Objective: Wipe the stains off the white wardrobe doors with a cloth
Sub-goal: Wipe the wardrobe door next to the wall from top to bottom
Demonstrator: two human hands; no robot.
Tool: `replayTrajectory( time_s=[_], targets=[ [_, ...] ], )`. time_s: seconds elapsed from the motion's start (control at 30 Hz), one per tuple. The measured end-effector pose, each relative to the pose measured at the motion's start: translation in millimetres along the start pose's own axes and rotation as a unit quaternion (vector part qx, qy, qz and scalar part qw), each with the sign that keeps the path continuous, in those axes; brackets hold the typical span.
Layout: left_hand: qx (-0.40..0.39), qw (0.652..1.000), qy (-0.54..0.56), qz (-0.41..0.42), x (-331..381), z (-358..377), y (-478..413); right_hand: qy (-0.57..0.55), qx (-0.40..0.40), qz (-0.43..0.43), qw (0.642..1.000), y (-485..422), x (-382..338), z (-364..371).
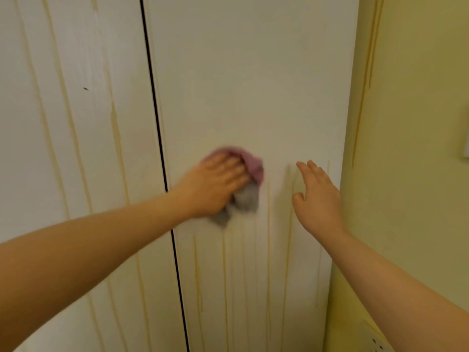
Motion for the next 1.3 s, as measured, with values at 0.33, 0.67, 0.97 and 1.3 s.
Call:
replayTrajectory(
  time_s=[0.33,0.67,0.97,1.3],
  targets=[
    [-0.012,0.999,-0.022,0.032,27,-7,-16,0.016,-0.017,0.020,1.000,6,16,6],
    [0.013,0.999,-0.039,0.006,25,-7,-41,0.019,-0.014,0.024,0.999,-1,14,13],
    [0.013,0.998,-0.042,-0.048,8,-1,4,0.010,-0.027,0.013,0.999,-3,14,17],
    [0.019,0.999,-0.024,-0.012,23,1,22,0.012,-0.019,0.037,0.999,11,31,-1]
  ],
)
Point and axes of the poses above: each hand's wrist, its own y-axis away from the middle knuckle, its own z-axis out of the palm, x = y × z, the point moved 6 cm from there along -y, towards the middle knuckle, and after that the axes turned 15 degrees about -y, right-handed, at the moved point
